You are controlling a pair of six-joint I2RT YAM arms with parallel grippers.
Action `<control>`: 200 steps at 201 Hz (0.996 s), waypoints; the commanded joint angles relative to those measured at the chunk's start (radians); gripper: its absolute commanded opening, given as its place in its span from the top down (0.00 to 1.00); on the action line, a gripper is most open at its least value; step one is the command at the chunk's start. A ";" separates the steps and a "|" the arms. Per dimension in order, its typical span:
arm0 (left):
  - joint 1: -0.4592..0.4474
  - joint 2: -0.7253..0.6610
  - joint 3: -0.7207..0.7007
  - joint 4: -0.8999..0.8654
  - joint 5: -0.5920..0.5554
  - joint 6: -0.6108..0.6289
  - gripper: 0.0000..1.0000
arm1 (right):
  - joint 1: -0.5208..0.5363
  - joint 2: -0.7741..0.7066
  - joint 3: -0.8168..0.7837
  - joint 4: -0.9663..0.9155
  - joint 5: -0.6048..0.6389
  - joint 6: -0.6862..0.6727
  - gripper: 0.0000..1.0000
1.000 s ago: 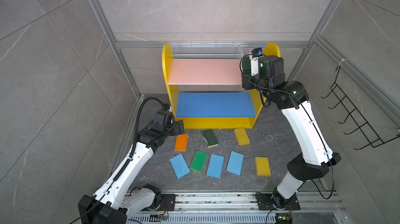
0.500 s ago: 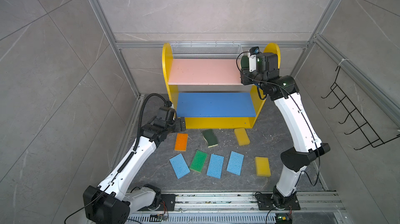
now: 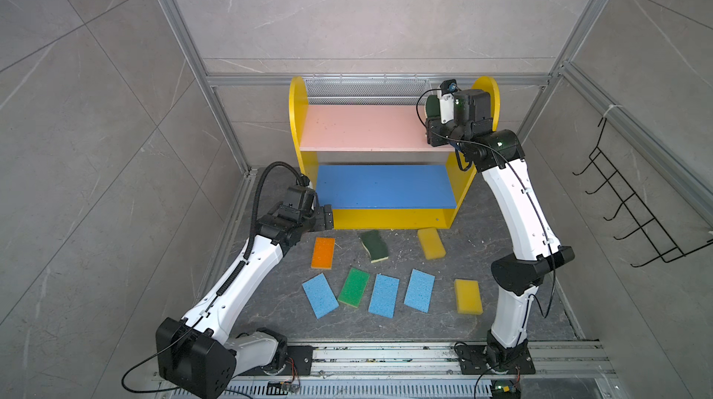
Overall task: Arrange cleaning sponges on a shelf
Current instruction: Place the cleaning sponge at the shelf.
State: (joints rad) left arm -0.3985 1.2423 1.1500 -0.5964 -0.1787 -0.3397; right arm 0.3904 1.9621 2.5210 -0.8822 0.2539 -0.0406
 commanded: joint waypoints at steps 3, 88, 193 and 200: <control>0.004 0.012 0.036 0.023 0.008 0.019 0.05 | -0.014 0.034 0.032 -0.054 0.008 -0.023 0.38; 0.004 0.032 0.040 0.024 0.009 0.018 0.05 | -0.031 0.085 0.071 -0.105 0.031 -0.016 0.30; 0.004 0.033 0.050 0.029 0.007 -0.010 0.05 | -0.063 0.092 0.113 -0.120 0.039 0.003 0.15; 0.004 0.032 0.051 0.027 0.006 -0.010 0.05 | -0.064 0.092 0.113 -0.118 0.029 0.004 0.15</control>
State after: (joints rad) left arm -0.3985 1.2762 1.1591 -0.5961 -0.1768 -0.3405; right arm 0.3378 2.0338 2.6232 -0.9310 0.2684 -0.0418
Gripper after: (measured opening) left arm 0.948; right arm 0.849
